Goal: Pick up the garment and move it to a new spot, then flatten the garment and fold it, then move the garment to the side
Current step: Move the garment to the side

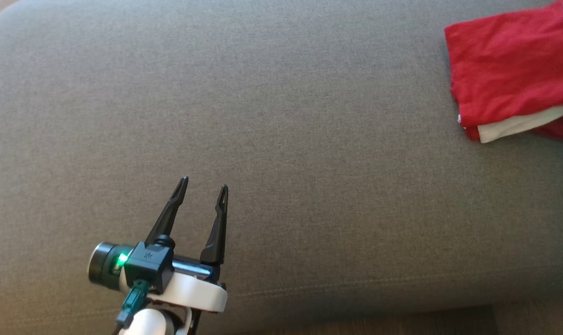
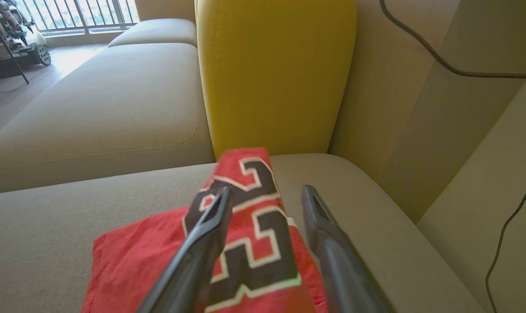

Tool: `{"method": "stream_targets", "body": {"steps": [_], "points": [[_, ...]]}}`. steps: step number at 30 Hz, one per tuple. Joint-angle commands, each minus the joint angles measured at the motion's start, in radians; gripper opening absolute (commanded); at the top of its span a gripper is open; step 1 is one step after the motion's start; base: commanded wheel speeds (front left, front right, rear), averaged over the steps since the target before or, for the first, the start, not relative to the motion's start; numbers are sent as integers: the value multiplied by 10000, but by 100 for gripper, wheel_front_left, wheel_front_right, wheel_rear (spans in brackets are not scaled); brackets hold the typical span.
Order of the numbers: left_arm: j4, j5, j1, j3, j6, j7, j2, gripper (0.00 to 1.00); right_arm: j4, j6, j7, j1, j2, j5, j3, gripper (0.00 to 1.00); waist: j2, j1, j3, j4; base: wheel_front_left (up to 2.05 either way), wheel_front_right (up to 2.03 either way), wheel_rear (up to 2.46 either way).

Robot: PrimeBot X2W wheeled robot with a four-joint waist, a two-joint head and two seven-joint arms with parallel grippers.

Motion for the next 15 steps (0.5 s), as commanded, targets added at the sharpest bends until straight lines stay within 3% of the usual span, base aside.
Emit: {"method": "stream_targets", "body": {"steps": [1, 7, 15], "points": [[-275, 26, -281, 277, -49, -78, -36, 100, -211, -4, -119, 4, -162, -159, -24, 100, 0, -1, -62, 47, 0, 0, 0], [-209, -179, -115, 403, 54, -78, -45, 100, -676, -4, -119, 835, 677, -1406, -928, 100, 0, -1, -605, 179, 0, 0, 0], [-105, -701, 394, 582, 290, -78, -58, 100, -3760, -4, -120, 3692, 2910, -2645, -1826, 100, 0, -1, -1733, 372, 0, 0, 0]]}}
